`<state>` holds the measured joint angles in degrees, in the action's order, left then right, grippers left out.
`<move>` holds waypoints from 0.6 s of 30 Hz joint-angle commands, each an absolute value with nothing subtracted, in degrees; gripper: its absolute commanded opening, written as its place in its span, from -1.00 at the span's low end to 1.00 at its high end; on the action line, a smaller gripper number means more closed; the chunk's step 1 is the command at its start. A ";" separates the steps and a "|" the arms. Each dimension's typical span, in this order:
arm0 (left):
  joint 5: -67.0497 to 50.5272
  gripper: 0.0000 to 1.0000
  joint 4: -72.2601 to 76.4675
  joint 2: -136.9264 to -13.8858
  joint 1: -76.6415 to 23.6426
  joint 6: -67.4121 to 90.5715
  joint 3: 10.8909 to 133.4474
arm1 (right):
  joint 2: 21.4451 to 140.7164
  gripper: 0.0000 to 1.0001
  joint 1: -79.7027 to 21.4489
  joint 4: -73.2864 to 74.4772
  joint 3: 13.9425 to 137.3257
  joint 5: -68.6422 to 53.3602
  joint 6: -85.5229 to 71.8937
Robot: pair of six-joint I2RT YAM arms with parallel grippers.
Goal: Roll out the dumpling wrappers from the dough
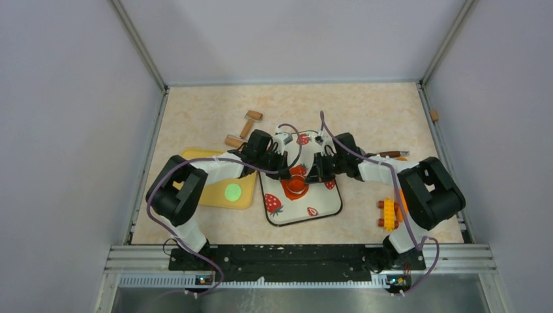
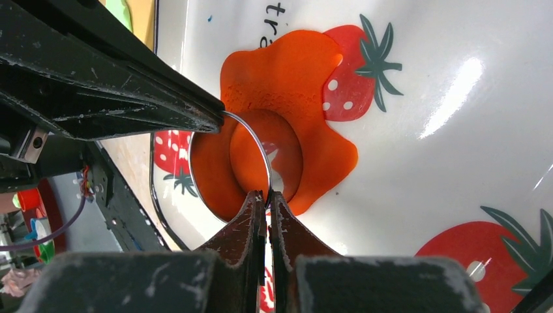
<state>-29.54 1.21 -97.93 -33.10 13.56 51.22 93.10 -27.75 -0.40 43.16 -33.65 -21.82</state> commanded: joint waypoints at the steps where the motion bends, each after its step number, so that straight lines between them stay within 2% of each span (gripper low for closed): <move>1: -20.47 -1.00 -1.38 -103.65 -32.14 10.85 52.11 | 97.99 -1.00 -29.34 13.61 39.35 -26.13 -18.93; 7: -24.05 -1.00 -3.83 -101.80 -32.16 11.92 51.07 | 101.46 -1.00 -28.76 15.65 43.99 -26.37 -18.03; 18: -26.20 -1.00 -0.48 -92.61 -33.98 13.93 38.19 | 107.27 -1.00 -28.17 9.96 53.08 -24.17 -20.36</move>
